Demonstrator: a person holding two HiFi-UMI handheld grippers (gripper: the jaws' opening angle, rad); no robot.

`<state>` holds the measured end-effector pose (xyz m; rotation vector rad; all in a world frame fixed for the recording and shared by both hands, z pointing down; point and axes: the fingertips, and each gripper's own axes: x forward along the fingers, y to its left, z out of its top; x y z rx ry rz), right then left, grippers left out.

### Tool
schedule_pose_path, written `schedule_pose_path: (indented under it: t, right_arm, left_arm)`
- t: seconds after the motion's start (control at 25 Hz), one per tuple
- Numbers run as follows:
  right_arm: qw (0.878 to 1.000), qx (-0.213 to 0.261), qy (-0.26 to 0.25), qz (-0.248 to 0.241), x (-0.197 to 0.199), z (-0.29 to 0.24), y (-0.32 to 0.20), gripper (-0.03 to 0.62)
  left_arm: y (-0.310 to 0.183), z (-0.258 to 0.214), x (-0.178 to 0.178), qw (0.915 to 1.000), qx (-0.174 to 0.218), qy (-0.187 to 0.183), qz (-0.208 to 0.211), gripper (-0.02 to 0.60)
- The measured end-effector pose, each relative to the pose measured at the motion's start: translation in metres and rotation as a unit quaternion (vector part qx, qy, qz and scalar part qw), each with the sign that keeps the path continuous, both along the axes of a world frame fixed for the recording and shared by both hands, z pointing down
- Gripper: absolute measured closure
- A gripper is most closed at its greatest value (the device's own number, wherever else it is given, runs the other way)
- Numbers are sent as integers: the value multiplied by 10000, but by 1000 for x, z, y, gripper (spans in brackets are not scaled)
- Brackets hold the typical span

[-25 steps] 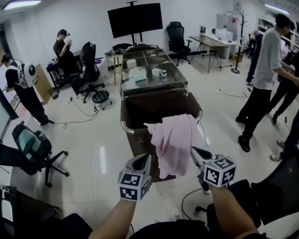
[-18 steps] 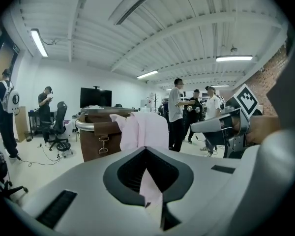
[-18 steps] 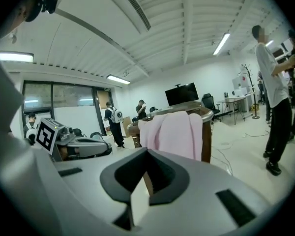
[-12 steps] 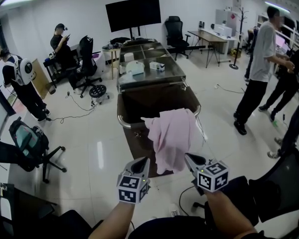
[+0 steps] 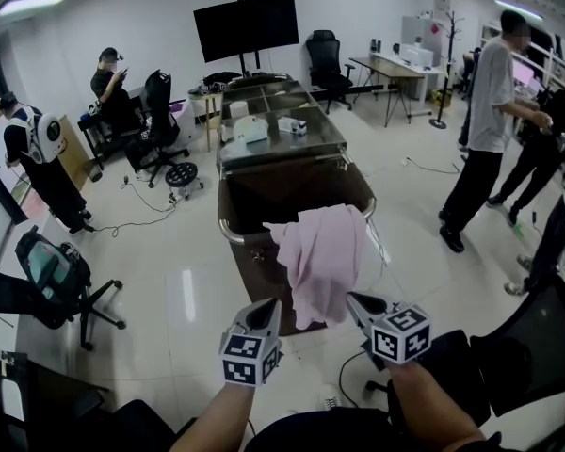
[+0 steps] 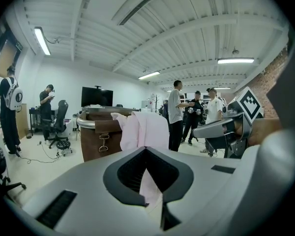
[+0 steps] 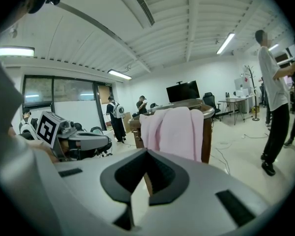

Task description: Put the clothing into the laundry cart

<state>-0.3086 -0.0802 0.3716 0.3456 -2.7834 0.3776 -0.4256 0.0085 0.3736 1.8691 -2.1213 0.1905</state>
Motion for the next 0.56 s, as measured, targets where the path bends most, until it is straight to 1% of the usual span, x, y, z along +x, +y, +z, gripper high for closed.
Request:
schedule_pose_path:
  t: [0.56]
  right_arm:
    - [10000, -19, 46, 16, 1, 2, 4, 585]
  left_arm:
    - [4, -2, -1, 10000, -4, -42, 0, 581]
